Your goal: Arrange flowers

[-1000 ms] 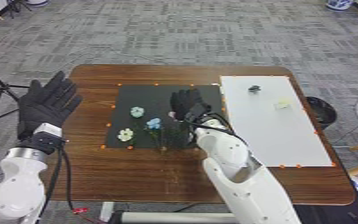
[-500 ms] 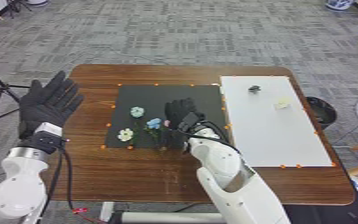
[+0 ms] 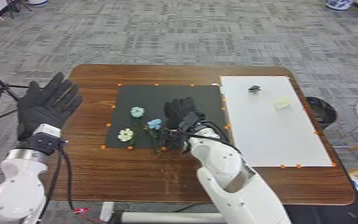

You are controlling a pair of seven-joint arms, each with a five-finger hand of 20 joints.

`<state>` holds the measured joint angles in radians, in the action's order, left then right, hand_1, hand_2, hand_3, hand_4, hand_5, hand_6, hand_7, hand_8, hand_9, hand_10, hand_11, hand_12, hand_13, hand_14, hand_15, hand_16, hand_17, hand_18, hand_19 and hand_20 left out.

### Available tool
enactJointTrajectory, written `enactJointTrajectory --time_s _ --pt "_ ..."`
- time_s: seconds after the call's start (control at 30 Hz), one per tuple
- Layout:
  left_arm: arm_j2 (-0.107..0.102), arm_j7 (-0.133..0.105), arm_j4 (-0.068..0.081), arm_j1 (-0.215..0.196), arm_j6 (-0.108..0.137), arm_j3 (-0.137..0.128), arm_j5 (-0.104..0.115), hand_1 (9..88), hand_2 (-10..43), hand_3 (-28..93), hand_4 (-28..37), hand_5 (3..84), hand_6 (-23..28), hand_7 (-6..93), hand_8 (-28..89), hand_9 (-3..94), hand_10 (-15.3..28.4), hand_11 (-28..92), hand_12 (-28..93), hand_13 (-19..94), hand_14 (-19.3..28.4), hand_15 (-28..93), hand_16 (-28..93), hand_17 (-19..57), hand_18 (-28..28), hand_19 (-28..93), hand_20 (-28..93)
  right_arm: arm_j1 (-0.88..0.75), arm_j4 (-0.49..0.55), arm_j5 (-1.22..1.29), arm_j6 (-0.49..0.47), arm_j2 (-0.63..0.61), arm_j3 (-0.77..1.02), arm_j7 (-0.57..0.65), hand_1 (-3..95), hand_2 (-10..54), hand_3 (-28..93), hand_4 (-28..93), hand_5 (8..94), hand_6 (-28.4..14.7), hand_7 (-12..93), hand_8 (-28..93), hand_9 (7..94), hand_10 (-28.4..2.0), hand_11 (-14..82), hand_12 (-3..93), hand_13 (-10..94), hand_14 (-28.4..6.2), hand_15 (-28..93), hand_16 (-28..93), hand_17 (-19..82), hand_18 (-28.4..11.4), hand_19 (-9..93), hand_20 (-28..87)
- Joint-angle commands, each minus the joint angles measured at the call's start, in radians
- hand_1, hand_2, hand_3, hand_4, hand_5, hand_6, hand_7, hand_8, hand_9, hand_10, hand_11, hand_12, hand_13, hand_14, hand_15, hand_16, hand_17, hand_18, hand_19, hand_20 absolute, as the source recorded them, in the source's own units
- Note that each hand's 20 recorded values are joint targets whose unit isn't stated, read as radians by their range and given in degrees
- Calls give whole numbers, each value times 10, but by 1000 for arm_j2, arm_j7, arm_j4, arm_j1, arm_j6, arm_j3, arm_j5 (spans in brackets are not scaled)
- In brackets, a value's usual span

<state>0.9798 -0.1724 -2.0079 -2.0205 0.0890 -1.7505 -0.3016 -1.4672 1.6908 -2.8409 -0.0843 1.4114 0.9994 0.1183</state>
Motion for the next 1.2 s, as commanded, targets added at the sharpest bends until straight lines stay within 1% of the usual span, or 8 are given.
enactJointTrajectory --time_s 0.03,0.13,0.23,0.47,0.7,0.9,1.07,1.2 --pt "3 -8 -8 -15 -6 -7 10 241 162 662 -283 364 69 91 -86 282 120 149 58 206 124 129 -43 -81 126 333 35 7 50 30 1 -13 14 -17 446 -95 788 -260 686 -14 208 -122 689 -119 257 368 547 -144 652 340 282 -233 796 442" --pt "7 -13 -11 -20 -7 -10 10 242 162 661 -283 365 71 89 -86 285 123 149 59 207 125 130 -42 -82 127 333 36 27 62 49 20 -24 34 -11 412 -95 803 -256 677 -16 208 -132 666 -134 317 289 545 -146 657 336 279 -235 795 446" --pt "10 -18 -13 -25 -7 -12 9 246 162 656 -283 367 73 87 -86 286 125 150 59 208 130 134 -42 -84 130 336 37 74 50 80 37 -49 75 36 405 -95 789 -259 672 -22 199 -133 654 -144 323 270 540 -149 662 336 276 -235 793 447" --pt "14 -24 -19 -33 -4 -18 4 253 163 650 -283 373 77 85 -86 290 133 151 59 208 134 143 -45 -89 134 342 39 162 -6 131 33 -177 224 149 387 -95 774 -241 607 -44 167 -123 573 -170 181 191 478 -168 639 278 250 -236 766 417" --pt "11 -28 -22 -41 -4 -24 0 253 165 650 -283 374 77 85 -87 291 133 149 60 208 133 145 -47 -90 135 344 38 174 -62 148 -27 -299 349 209 403 -95 794 -248 551 -48 153 -123 508 -159 134 166 445 -158 596 225 231 -228 748 382" --pt "10 -24 -22 -42 -13 -28 -5 255 165 647 -283 374 76 85 -88 291 133 149 60 208 132 146 -48 -91 135 346 39 156 -67 163 -166 -344 439 216 406 -95 803 -257 498 -56 130 -118 474 -146 119 155 450 -149 603 212 227 -221 736 363" --pt "12 -27 -24 -50 -16 -35 -2 255 167 646 -283 374 76 86 -88 292 132 149 60 210 132 147 -48 -91 137 348 40 162 -70 143 -349 -346 464 198 400 -95 799 -271 479 -53 116 -114 459 -138 100 148 461 -145 623 211 222 -221 738 359" --pt "9 -42 -27 -54 -15 -30 26 253 164 652 -283 375 76 86 -88 294 132 150 62 210 135 148 -47 -92 139 349 41 155 -70 131 -441 -346 466 193 395 -95 786 -278 512 -44 117 -114 477 -132 95 150 452 -152 635 217 216 -223 735 362"
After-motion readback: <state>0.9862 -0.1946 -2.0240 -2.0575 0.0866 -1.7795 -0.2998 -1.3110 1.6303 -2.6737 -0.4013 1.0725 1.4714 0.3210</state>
